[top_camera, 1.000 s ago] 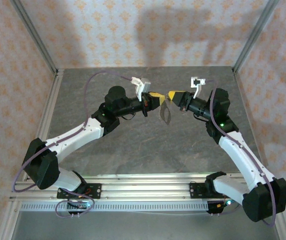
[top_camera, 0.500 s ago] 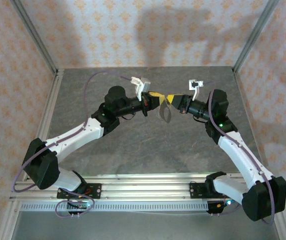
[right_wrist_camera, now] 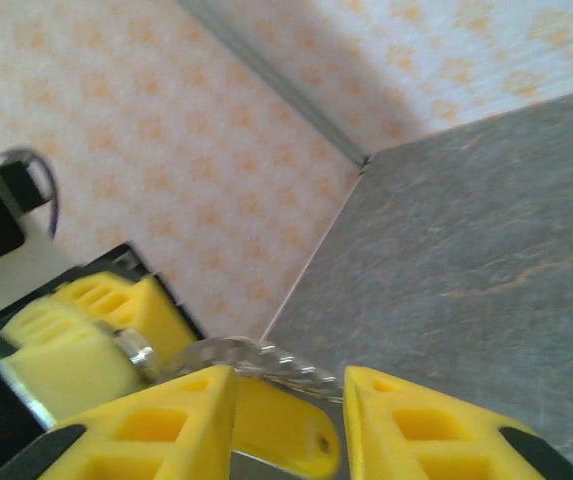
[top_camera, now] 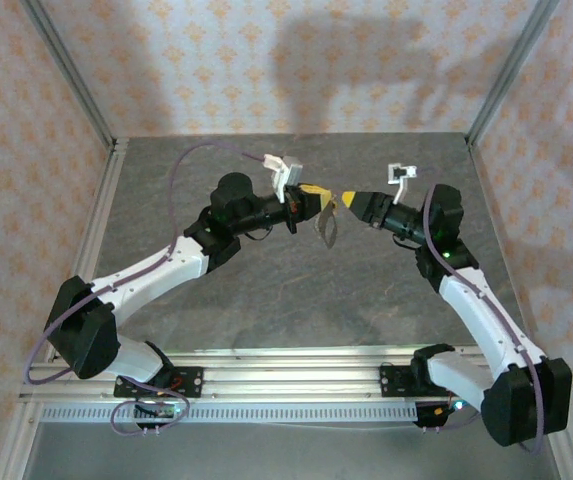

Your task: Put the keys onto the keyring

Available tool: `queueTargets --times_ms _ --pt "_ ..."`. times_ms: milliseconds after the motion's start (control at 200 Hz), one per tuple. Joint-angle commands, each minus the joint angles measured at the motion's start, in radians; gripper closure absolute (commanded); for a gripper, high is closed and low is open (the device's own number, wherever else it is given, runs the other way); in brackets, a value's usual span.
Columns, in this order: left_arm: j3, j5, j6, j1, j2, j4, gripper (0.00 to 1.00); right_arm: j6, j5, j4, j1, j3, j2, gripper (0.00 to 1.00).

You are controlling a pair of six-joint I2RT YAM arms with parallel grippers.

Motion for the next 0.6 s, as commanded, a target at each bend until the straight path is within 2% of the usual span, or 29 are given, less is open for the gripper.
queueTargets --times_ms 0,160,320,595 --pt "0.013 -0.019 -0.009 -0.008 -0.014 0.085 1.00 0.070 0.026 0.105 -0.023 -0.007 -0.038 0.66" --pt "0.004 -0.022 -0.034 -0.003 -0.007 0.131 1.00 0.101 0.056 0.136 -0.024 0.000 -0.050 0.65" --pt "-0.012 -0.014 -0.118 0.018 0.017 0.235 1.00 0.179 0.045 0.268 -0.025 0.007 -0.029 0.56" --pt "0.019 -0.006 -0.269 0.041 0.084 0.357 1.00 0.321 0.029 0.515 -0.021 0.060 0.068 0.50"
